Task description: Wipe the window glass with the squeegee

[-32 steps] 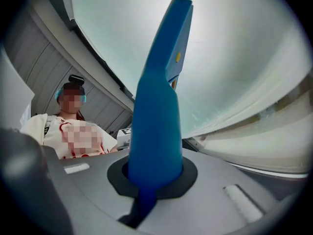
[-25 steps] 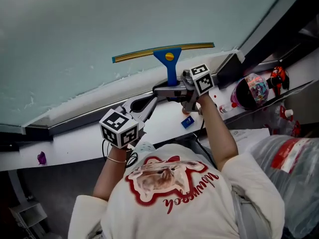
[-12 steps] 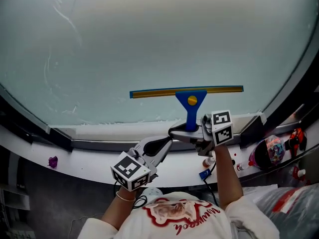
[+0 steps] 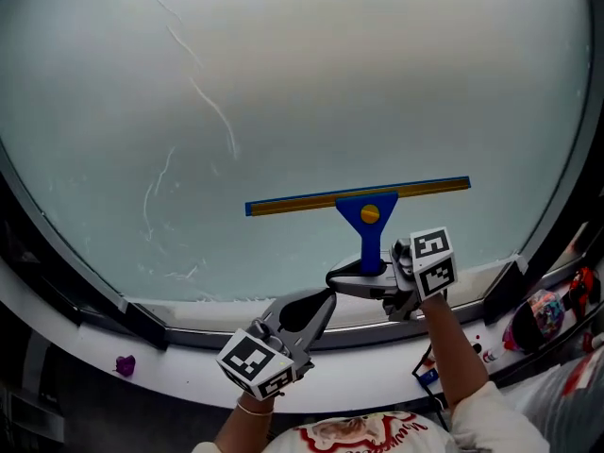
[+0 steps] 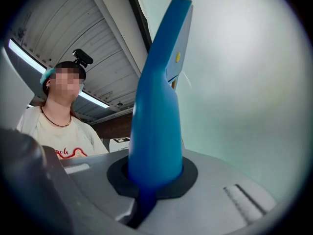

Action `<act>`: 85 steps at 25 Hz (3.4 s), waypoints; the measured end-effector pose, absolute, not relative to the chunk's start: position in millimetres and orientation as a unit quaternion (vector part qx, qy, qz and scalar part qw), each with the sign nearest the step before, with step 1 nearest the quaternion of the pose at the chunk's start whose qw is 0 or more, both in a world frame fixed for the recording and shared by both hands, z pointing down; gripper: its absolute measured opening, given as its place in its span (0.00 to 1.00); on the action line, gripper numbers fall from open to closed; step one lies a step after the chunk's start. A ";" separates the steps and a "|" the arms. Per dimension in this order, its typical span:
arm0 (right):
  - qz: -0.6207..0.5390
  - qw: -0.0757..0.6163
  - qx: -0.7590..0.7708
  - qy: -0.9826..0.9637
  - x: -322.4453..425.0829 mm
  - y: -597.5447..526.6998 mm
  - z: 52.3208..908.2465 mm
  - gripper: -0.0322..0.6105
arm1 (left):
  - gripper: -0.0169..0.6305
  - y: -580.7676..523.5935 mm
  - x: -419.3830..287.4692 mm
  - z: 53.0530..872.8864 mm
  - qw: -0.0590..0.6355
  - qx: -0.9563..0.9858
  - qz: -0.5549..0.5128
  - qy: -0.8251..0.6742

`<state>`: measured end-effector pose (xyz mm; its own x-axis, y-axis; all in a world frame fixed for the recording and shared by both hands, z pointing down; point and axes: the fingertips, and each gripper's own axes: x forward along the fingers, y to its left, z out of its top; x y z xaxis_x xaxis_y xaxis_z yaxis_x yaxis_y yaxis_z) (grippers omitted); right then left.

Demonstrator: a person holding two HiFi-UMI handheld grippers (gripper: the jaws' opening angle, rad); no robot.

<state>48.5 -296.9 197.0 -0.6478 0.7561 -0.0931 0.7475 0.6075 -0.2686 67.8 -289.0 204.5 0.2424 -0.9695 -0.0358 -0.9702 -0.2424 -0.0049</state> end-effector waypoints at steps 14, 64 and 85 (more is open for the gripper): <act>0.056 0.004 -0.382 -0.923 -60.0 -278.2 41.1 0.07 | 0.03 -270.6 -40.0 48.3 0.166 -0.802 -0.035 0.572; 0.117 0.031 -0.406 -0.906 -81.7 -300.2 85.7 0.09 | 0.04 -294.4 -60.3 94.9 0.123 -0.743 -0.012 0.658; 0.144 0.037 -0.408 -0.901 -77.9 -299.7 159.1 0.10 | 0.03 -292.7 -55.3 165.8 0.058 -0.742 -0.008 0.668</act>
<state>-77.9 -299.7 159.1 -0.6650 0.7451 -0.0511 0.7239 0.6262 -0.2895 -55.3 -292.7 165.8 0.1069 -0.9921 -0.0657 -0.9903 -0.1003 -0.0965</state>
